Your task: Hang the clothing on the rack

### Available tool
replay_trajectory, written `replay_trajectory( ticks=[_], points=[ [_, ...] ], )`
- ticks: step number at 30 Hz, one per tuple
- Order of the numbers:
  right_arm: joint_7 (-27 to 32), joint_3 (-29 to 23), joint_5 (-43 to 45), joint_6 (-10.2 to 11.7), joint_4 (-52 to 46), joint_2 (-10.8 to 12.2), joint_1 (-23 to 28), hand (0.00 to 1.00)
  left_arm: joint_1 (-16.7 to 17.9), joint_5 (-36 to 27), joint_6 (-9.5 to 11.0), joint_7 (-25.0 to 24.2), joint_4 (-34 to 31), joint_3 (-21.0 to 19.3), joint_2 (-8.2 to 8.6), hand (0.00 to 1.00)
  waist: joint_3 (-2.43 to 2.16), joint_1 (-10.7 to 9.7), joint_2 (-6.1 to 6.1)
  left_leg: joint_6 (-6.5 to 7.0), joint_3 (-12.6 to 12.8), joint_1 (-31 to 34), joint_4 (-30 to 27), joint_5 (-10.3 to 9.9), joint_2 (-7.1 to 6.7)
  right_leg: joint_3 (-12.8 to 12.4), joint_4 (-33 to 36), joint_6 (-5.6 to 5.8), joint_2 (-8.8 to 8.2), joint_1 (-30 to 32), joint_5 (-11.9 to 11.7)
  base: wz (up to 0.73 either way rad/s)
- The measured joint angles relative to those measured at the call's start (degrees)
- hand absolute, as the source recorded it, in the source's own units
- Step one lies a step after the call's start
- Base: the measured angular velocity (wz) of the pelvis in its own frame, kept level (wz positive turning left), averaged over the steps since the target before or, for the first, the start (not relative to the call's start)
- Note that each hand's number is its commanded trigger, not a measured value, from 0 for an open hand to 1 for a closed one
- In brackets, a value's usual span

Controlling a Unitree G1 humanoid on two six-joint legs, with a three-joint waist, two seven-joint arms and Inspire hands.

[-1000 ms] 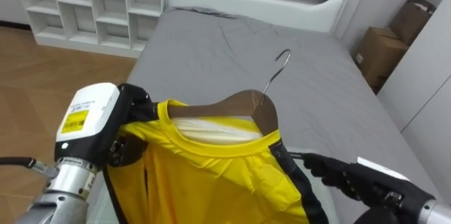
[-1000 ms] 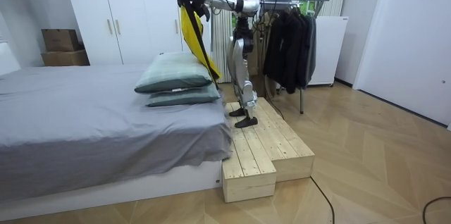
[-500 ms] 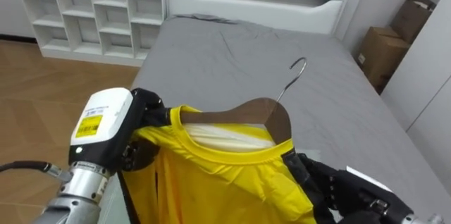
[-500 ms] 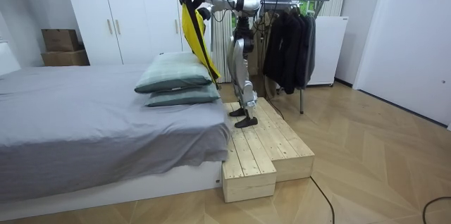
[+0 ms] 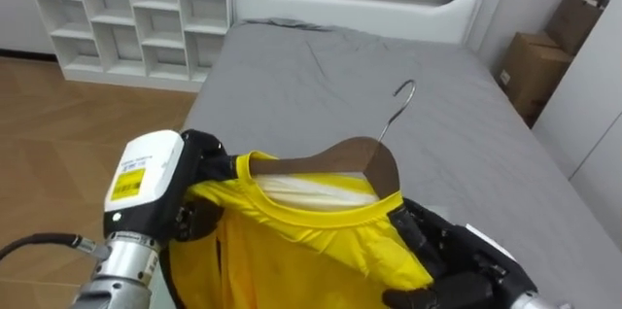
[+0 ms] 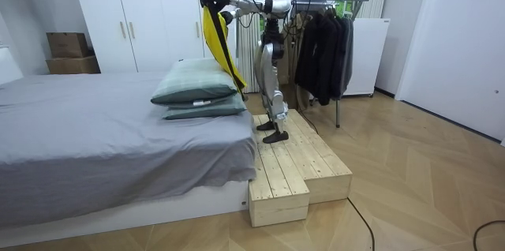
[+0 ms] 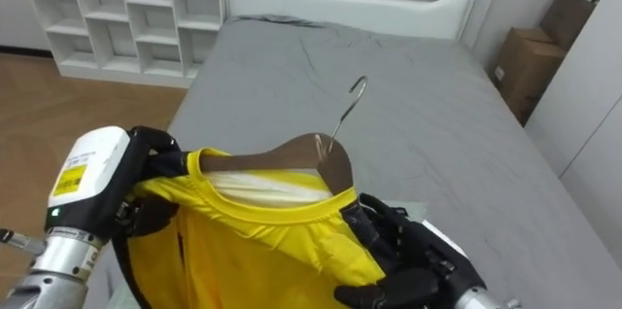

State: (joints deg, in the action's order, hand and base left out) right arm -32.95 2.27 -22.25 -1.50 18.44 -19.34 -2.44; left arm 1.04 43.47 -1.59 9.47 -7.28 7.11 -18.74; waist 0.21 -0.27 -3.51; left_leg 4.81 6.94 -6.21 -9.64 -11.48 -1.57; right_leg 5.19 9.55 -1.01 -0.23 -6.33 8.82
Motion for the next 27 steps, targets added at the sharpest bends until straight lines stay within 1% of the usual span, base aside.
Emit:
replay_trajectory(
  ticks=[2, 4, 6, 7, 9, 12, 14, 18, 22, 25, 27],
  points=[
    [0.51, 1.24, -0.02, -0.12, 0.28, 0.12, -1.38, 0.0, 0.0, -0.04, -1.04, -0.21, 0.0, 0.09, -0.01, 1.0, -0.01, 0.12, 0.02, -0.01, -0.09, 0.02, -0.01, 0.0, 0.05, 0.04, -0.01, 0.0, 0.03, -0.08, 0.0, 0.02],
    [1.33, 1.65, -0.17, -0.83, 0.44, 0.57, -2.37, 0.0, 0.0, -0.05, -1.74, -0.27, -0.01, 0.12, -0.01, 1.0, -0.01, 0.31, 0.01, -0.01, -0.09, 0.01, -0.02, 0.01, 0.05, 0.04, -0.02, 0.0, 0.03, -0.09, 0.0, 0.0],
    [2.75, 2.17, -0.74, -1.17, 0.8, 1.11, -3.37, 0.0, 0.0, -0.06, -3.06, -0.27, 0.0, 0.41, -0.04, 1.0, -0.01, 0.37, 0.0, -0.01, -0.09, 0.01, -0.03, 0.01, 0.01, 0.08, -0.03, 0.0, -0.02, -0.14, 0.0, 0.0],
    [3.18, 2.48, -0.87, -1.21, 0.95, 1.14, -3.69, 0.0, 0.0, -0.06, -3.39, -0.27, 0.0, 0.57, -0.03, 1.0, -0.01, 0.37, -0.02, -0.01, -0.09, 0.01, -0.03, 0.01, -0.01, 0.1, -0.02, 0.0, -0.04, -0.15, 0.0, 0.0],
    [4.42, 3.55, -1.12, -1.93, 1.38, 1.23, -4.84, 0.0, 0.0, 0.0, -4.65, -0.27, 0.01, 1.3, 0.08, 1.0, -0.01, 0.46, -0.06, -0.01, -0.09, 0.08, 0.0, 0.01, -0.03, 0.34, -0.03, 0.01, -0.1, -0.14, 0.01, 0.0],
    [4.9, 3.67, -1.08, -2.36, 2.3, 1.31, -5.58, 0.0, 0.0, 0.07, -5.77, -0.26, 0.02, 2.2, 0.2, 1.0, -0.01, 0.53, -0.06, -0.01, -0.26, 0.15, 0.07, 0.01, -0.06, 0.54, -0.06, 0.01, -0.13, -0.08, 0.01, 0.03],
    [5.41, 3.67, 0.02, -2.52, 4.22, 1.8, -6.81, 0.0, -0.03, 0.05, -6.65, -0.26, 0.08, 2.23, 0.51, 1.0, 0.0, 0.51, -0.07, -0.01, -0.39, 0.2, 0.04, 0.01, -0.07, 0.55, -0.06, 0.01, -0.12, -0.08, 0.01, 0.0],
    [6.81, 3.66, 0.61, -3.49, 5.62, 1.96, -8.34, 0.0, -0.03, -0.01, -6.94, -0.26, 0.12, 2.22, 1.5, 1.0, 0.02, 0.4, -0.05, -0.01, -0.91, 0.67, -0.07, 0.01, -0.09, 1.05, -0.13, 0.01, -0.12, 0.12, 0.01, 0.06],
    [7.84, 3.68, 0.82, -3.59, 5.74, 1.96, -9.15, 0.0, -0.07, 0.02, -6.96, -0.26, 0.12, 2.22, 1.52, 1.0, 0.05, 0.41, -0.04, -0.01, -1.07, 0.85, -0.06, 0.01, -0.1, 1.27, -0.16, 0.01, -0.13, 0.26, 0.01, 0.01],
    [8.74, 3.98, 0.87, -3.59, 6.24, 1.96, -9.74, 0.0, -0.08, 0.02, -7.07, -0.24, 0.12, 2.23, 1.5, 1.0, 0.21, 0.56, -0.27, -0.01, -1.31, 1.09, -0.1, 0.01, -0.18, 1.27, -0.53, 0.01, -0.18, 0.23, 0.0, 0.01],
    [9.24, 4.88, 0.93, -3.59, 8.28, 1.95, -11.11, 0.0, -0.08, -0.04, -7.4, -0.24, 0.11, 2.32, 1.51, 1.0, 0.28, 0.5, -0.38, -0.01, -1.32, 1.27, -0.12, 0.01, -0.26, 1.29, -0.9, 0.01, -0.24, 0.22, 0.0, 0.0]
  ],
)
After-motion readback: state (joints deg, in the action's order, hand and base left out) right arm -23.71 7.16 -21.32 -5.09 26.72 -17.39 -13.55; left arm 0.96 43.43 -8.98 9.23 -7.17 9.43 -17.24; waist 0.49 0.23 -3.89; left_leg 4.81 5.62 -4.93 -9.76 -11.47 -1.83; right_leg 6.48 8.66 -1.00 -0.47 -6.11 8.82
